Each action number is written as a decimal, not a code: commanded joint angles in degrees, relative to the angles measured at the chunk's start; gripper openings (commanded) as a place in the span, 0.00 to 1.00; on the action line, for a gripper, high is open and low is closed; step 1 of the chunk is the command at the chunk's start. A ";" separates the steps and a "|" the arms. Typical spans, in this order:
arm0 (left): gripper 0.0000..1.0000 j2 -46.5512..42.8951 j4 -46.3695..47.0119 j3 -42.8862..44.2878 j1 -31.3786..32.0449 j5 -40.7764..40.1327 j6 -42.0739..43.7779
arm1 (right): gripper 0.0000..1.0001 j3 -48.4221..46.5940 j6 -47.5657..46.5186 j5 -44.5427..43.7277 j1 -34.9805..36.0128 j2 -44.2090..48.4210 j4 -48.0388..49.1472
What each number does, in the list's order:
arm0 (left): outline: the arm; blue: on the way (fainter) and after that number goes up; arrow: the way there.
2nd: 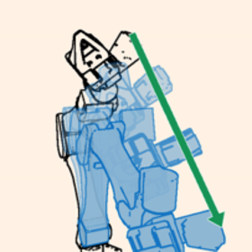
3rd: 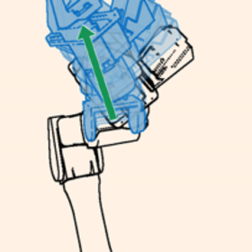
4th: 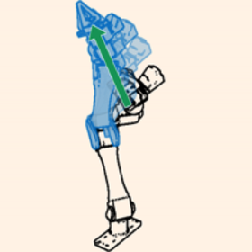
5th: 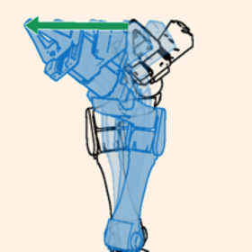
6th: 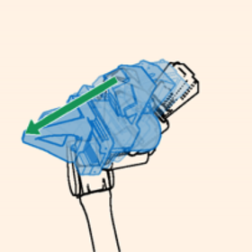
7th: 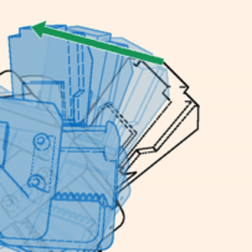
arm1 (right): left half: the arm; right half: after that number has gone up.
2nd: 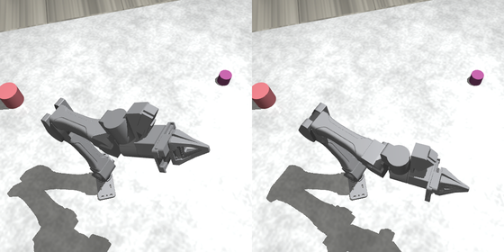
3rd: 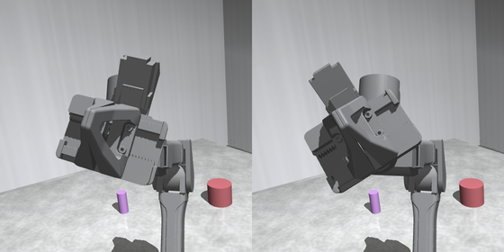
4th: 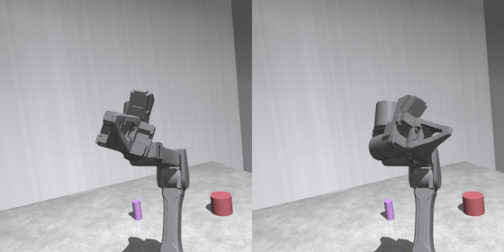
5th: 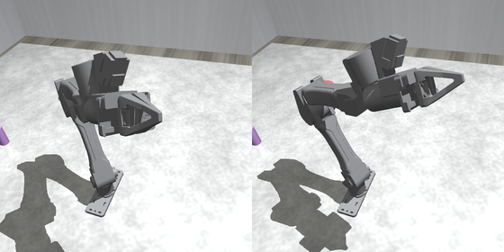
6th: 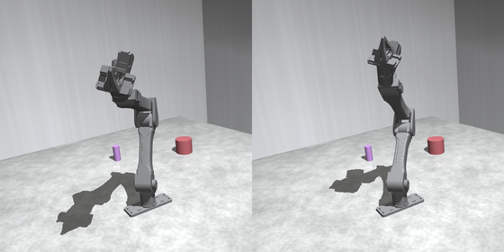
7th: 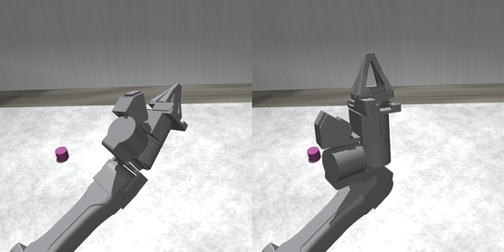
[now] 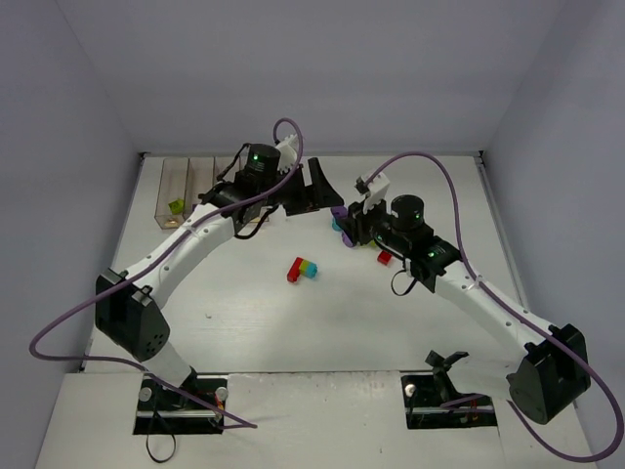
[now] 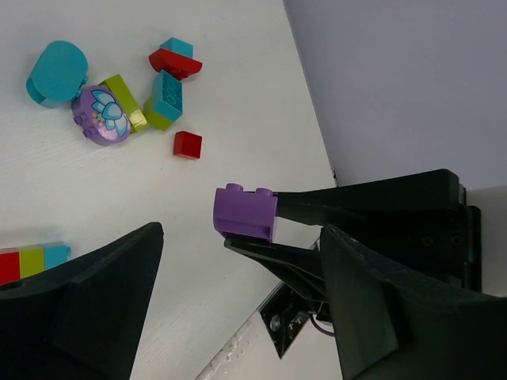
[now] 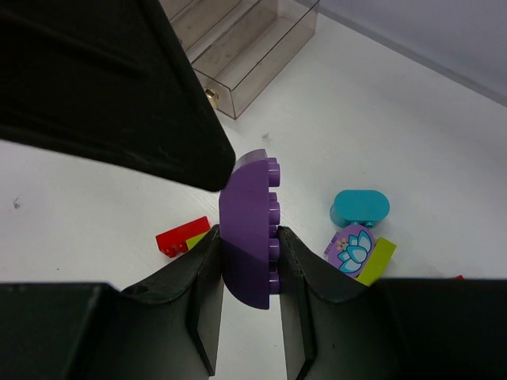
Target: Sort the legos into containers by color
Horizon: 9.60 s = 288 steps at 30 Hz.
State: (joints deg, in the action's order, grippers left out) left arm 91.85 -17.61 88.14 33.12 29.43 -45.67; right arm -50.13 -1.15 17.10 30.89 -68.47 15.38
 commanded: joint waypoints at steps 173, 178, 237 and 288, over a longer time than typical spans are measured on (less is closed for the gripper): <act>0.00 12.63 -17.11 13.28 -18.35 -27.56 29.14 | 0.90 0.91 6.50 -20.50 3.47 -5.18 1.68; 0.12 18.61 -14.56 17.32 -21.61 -35.92 29.85 | 0.89 -1.46 9.93 -26.85 2.86 -7.73 -2.54; 0.59 41.12 -11.13 34.64 2.82 -16.69 50.41 | 0.84 9.78 25.32 -14.03 -18.85 10.10 -14.23; 0.31 24.08 2.14 17.34 -4.47 -23.63 37.06 | 0.85 8.48 23.83 -14.28 -18.77 5.72 -13.62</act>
State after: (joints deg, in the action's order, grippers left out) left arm 121.80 -17.89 105.78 29.36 5.48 -6.42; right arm -39.75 23.73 3.92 12.34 -62.00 -1.10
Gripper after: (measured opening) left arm 0.281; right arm 0.848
